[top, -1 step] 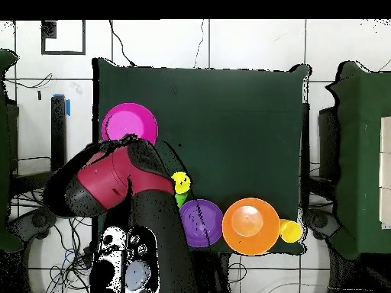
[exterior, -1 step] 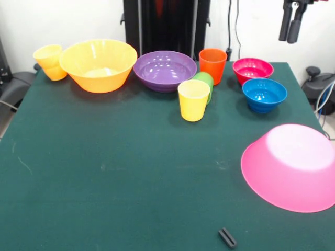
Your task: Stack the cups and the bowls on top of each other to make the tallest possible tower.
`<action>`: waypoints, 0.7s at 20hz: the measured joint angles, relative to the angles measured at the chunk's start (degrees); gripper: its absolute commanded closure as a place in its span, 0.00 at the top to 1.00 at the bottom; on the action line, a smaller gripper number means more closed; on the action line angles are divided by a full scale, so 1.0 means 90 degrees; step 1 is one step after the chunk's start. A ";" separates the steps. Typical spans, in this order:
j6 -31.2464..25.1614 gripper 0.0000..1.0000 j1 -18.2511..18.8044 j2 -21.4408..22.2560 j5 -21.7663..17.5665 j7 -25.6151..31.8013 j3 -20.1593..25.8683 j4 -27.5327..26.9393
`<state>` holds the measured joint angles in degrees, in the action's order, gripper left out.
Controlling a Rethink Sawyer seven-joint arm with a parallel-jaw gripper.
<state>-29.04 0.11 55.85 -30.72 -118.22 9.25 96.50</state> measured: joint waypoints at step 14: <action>0.0334 0.00 -0.0472 -0.0382 0.0486 -0.0180 -0.0603 -0.0001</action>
<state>-26.04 -4.14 52.41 -26.35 -119.84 3.82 96.49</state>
